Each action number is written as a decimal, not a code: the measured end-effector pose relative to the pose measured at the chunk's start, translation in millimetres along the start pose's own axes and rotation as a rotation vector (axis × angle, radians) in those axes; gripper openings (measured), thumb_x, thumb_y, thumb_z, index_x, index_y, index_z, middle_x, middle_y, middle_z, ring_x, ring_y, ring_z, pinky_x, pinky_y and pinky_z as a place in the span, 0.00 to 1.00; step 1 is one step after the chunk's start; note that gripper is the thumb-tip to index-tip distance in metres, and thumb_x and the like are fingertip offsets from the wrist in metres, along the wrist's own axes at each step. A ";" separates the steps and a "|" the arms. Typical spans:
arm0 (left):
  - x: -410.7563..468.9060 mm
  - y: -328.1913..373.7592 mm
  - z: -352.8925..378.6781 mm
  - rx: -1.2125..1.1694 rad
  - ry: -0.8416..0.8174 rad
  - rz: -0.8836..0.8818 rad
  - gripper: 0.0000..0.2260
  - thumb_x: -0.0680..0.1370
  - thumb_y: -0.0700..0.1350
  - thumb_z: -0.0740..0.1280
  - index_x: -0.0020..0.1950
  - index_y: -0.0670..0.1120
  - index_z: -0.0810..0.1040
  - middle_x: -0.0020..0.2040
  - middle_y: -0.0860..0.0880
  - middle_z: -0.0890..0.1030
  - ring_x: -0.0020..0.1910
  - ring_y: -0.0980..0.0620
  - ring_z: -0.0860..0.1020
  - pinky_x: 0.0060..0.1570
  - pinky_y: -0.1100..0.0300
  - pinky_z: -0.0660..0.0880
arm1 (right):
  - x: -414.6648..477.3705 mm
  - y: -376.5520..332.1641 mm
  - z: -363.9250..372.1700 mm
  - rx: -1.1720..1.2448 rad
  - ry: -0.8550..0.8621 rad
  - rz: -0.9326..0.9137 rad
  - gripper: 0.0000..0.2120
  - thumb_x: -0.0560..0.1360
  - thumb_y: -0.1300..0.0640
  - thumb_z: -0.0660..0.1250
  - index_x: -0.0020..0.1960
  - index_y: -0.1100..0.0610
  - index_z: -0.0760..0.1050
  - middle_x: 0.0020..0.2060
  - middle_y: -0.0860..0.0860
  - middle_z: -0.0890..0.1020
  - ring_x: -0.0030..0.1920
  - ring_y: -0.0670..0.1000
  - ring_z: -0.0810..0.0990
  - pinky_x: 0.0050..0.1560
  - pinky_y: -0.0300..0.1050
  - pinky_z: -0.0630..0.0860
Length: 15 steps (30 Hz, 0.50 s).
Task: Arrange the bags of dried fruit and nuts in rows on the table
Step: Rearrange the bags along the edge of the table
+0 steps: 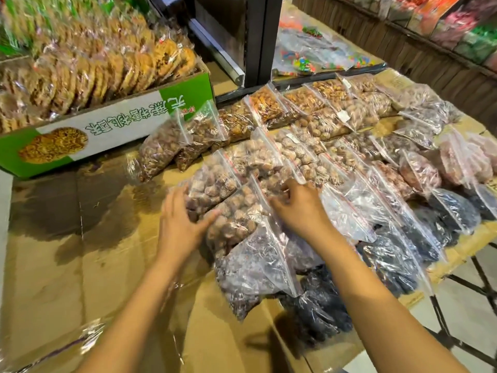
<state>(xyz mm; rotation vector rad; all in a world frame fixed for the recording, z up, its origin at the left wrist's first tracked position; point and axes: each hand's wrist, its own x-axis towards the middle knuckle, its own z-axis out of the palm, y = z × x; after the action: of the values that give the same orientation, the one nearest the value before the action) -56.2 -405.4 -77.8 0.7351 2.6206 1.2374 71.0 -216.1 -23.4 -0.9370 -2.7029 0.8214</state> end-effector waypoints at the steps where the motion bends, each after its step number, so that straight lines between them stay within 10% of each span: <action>1: 21.5 -6.0 -2.7 0.051 -0.005 -0.010 0.46 0.65 0.74 0.61 0.75 0.47 0.61 0.72 0.44 0.67 0.71 0.44 0.64 0.70 0.43 0.63 | 5.9 -4.4 7.1 -0.061 -0.009 -0.019 0.12 0.76 0.48 0.65 0.50 0.57 0.73 0.38 0.50 0.76 0.43 0.50 0.72 0.42 0.40 0.68; 6: 100.3 -20.1 11.0 0.196 -0.244 -0.079 0.48 0.64 0.72 0.64 0.76 0.47 0.58 0.73 0.43 0.68 0.69 0.41 0.69 0.66 0.45 0.69 | 28.1 -6.5 42.6 0.003 -0.174 0.075 0.12 0.77 0.51 0.64 0.45 0.60 0.75 0.38 0.54 0.79 0.41 0.55 0.78 0.42 0.48 0.77; 11: 132.7 -23.2 28.9 0.234 -0.344 -0.219 0.36 0.66 0.70 0.68 0.63 0.48 0.68 0.47 0.50 0.78 0.39 0.48 0.76 0.34 0.56 0.69 | 36.5 3.2 51.1 0.096 -0.111 0.155 0.07 0.78 0.53 0.64 0.42 0.54 0.75 0.35 0.49 0.81 0.36 0.49 0.79 0.36 0.43 0.73; 15: 132.9 -35.1 28.9 -0.015 -0.197 -0.150 0.22 0.69 0.61 0.72 0.51 0.48 0.69 0.39 0.54 0.77 0.35 0.56 0.75 0.32 0.58 0.67 | 32.6 -6.3 45.1 0.672 -0.084 0.186 0.08 0.78 0.57 0.63 0.43 0.60 0.72 0.32 0.50 0.74 0.33 0.48 0.72 0.37 0.45 0.70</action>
<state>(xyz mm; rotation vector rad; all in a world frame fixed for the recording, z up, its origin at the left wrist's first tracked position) -174.8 -339.3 -113.8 0.6110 2.4548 1.0836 27.4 -220.3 -58.4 -0.9898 -2.1464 1.6862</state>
